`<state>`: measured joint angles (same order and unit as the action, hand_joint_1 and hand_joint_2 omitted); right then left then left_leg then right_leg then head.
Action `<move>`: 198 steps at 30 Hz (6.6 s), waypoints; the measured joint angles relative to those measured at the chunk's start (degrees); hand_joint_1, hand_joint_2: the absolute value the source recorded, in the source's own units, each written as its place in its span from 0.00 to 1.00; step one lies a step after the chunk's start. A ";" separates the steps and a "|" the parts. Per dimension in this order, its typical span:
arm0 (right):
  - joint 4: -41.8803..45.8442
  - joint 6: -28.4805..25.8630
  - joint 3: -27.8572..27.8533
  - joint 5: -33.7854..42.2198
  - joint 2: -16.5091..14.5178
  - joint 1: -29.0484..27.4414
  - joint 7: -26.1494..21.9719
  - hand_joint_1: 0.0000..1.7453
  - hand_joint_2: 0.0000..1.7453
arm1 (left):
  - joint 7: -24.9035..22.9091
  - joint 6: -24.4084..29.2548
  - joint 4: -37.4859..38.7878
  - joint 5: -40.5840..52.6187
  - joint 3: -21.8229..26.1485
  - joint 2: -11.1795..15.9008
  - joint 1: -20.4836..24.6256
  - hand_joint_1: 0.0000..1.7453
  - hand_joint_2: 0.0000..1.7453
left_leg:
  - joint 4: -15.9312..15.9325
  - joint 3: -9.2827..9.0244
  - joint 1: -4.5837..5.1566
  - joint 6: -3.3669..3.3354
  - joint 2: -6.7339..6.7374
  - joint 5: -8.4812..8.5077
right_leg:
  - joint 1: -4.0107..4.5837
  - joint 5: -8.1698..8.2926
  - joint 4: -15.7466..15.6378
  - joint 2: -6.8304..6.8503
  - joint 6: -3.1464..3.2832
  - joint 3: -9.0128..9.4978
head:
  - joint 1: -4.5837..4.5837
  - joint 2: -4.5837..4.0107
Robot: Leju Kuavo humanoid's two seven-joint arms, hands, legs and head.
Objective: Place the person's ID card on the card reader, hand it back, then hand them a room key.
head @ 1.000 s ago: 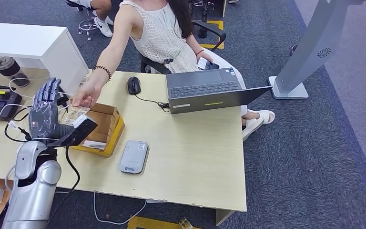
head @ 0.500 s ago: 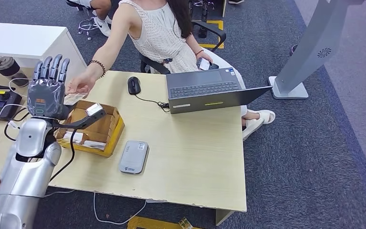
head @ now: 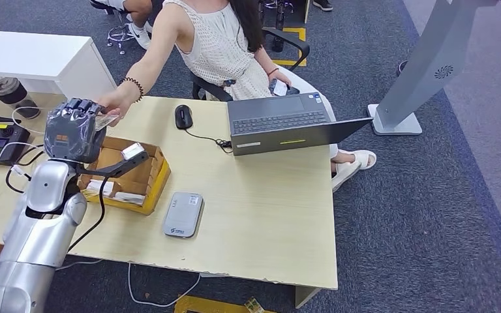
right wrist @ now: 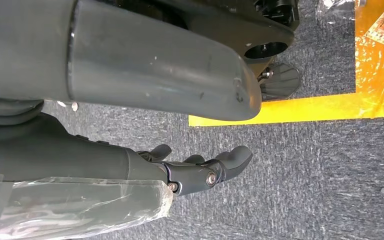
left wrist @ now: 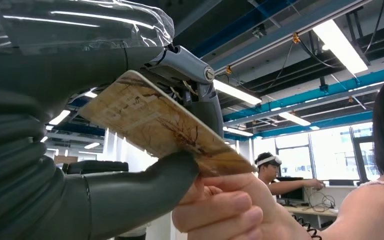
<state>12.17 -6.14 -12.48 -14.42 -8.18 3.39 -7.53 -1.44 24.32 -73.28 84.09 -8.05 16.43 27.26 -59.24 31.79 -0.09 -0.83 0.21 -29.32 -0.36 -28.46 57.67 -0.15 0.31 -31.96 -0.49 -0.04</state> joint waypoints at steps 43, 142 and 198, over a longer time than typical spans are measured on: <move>-0.02 -1.78 -3.10 -0.44 -0.75 -0.41 0.18 0.00 0.00 | -10.08 -23.77 -3.43 -1.32 -18.66 -10.05 -8.19 1.00 1.00 | -0.01 0.01 -0.02 -0.02 0.01 -0.02 | 0.00 0.01 -0.06 0.00 -0.01 0.00 | 0.00 0.00; -0.50 -2.25 -11.30 -7.49 -1.81 -1.36 0.67 0.00 0.00 | -4.52 -5.84 -28.92 -4.01 -3.57 -2.44 -35.91 0.00 1.00 | 0.02 0.00 -0.01 -0.06 0.13 -0.12 | 0.00 -0.04 -0.06 -0.09 -0.02 0.04 | 0.00 0.00; -0.50 -1.03 -13.45 -11.49 -1.95 -1.08 1.85 0.00 0.00 | -11.87 -16.13 -11.83 1.20 1.81 -6.28 -24.32 0.00 1.00 | 0.00 -0.02 -0.01 -0.05 0.10 -0.07 | 0.00 -0.01 -0.06 -0.07 0.00 0.05 | -0.01 0.00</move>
<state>11.67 -7.17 -25.93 -25.90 -10.13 2.31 -5.69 -13.31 8.20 -85.11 85.29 -6.24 10.14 2.95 -59.24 31.77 -0.10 -0.88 0.31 -29.39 -0.36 -28.47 57.61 -0.21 0.31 -31.90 -0.50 -0.04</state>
